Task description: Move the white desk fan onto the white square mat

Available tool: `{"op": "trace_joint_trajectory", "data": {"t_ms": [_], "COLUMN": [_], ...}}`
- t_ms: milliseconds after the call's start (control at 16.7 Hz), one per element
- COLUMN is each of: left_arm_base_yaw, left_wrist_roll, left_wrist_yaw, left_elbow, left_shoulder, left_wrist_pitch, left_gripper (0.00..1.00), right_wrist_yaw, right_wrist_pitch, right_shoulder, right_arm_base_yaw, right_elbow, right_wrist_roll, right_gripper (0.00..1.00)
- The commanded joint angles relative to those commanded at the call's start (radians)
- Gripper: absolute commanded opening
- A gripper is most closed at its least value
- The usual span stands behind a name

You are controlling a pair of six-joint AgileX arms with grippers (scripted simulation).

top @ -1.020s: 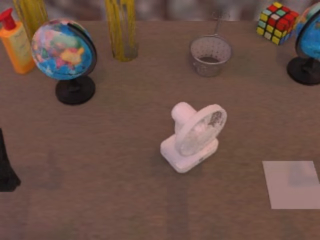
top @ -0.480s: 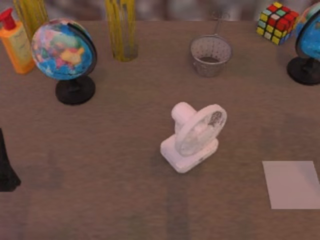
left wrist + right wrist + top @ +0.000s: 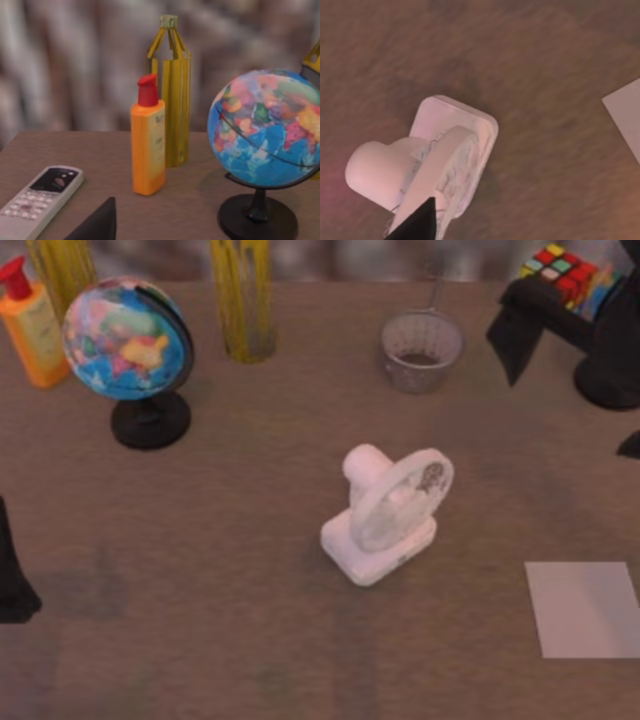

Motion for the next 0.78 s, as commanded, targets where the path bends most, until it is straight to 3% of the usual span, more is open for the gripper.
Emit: {"op": "trace_joint_trajectory", "data": {"t_ms": [420,780], "left_arm_base_yaw": [0.000,0.000], "left_wrist_roll": [0.000,0.000], "left_wrist_yaw": [0.000,0.000], "left_elbow": [0.000,0.000], "left_shoulder": [0.000,0.000], "left_wrist_pitch": [0.000,0.000], "left_gripper": [1.00,1.00], "right_wrist_yaw": [-0.039,-0.059], "right_wrist_pitch": [-0.305,-0.403], "right_shoulder": [0.453,0.610], "right_arm_base_yaw": [0.151,0.202], "right_elbow": [0.495,0.673], "right_wrist_roll": [0.414,0.548], "right_gripper": [1.00,1.00]}}
